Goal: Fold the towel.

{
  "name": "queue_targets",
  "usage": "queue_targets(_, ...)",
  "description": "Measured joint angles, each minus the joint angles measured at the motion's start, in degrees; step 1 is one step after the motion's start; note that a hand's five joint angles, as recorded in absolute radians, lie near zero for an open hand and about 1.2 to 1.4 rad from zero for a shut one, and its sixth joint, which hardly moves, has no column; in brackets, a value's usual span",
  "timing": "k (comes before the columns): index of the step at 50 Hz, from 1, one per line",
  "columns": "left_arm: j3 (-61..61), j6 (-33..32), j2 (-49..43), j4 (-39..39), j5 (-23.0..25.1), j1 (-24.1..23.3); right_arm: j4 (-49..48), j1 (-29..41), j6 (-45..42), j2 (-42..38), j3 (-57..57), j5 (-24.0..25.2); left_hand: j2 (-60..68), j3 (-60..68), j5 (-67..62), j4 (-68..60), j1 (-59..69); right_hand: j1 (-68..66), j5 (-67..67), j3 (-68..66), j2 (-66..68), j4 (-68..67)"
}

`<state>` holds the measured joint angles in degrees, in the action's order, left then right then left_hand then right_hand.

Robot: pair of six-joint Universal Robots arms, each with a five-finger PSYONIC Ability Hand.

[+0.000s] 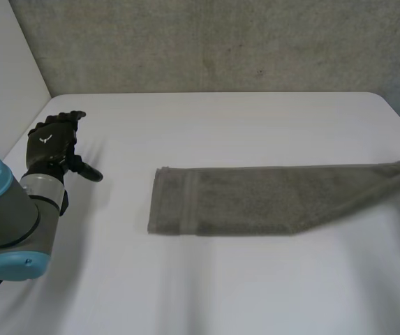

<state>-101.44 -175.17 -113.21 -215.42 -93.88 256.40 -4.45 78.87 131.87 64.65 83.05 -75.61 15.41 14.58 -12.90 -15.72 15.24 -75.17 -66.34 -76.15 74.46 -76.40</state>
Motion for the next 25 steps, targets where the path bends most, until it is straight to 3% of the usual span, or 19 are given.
queue_targets(3,-0.1,0.0,0.0,0.0,0.0,-0.3,0.5,4.7,2.5,1.3,-3.5,0.1,0.0,0.0,0.0,0.0,0.0,0.0,0.0,0.0,0.0,0.0)
queue_targets(9,-0.3,0.0,0.2,0.0,-0.1,-1.0,0.5,22.7,8.3,1.5,-9.9,0.7,0.0,0.0,0.0,0.0,0.0,-0.1,0.0,-0.8,0.0,0.0)
queue_targets(12,-0.5,0.0,0.3,0.0,-0.1,-1.2,0.0,33.1,9.4,-0.8,-11.9,1.1,0.0,0.0,0.0,0.0,0.0,-0.1,0.0,-0.8,0.0,0.0)
queue_targets(19,-0.8,-0.1,0.4,0.0,-0.1,-1.3,-1.7,47.7,9.4,-8.4,-13.2,1.6,0.0,0.0,0.0,0.0,-0.1,0.9,1.2,0.4,-0.5,1.1)
queue_targets(20,-0.8,-0.1,0.3,0.0,-0.1,-1.3,-1.8,48.8,9.4,-9.2,-13.2,1.6,0.0,0.0,0.0,0.0,-0.1,4.4,5.3,4.4,-3.7,5.2)
queue_targets(25,-0.9,-0.3,0.2,0.0,-0.1,-1.3,-2.0,52.6,9.5,-13.1,-12.4,1.2,0.0,0.0,0.0,0.0,-0.1,51.1,53.7,50.6,-51.7,51.1)
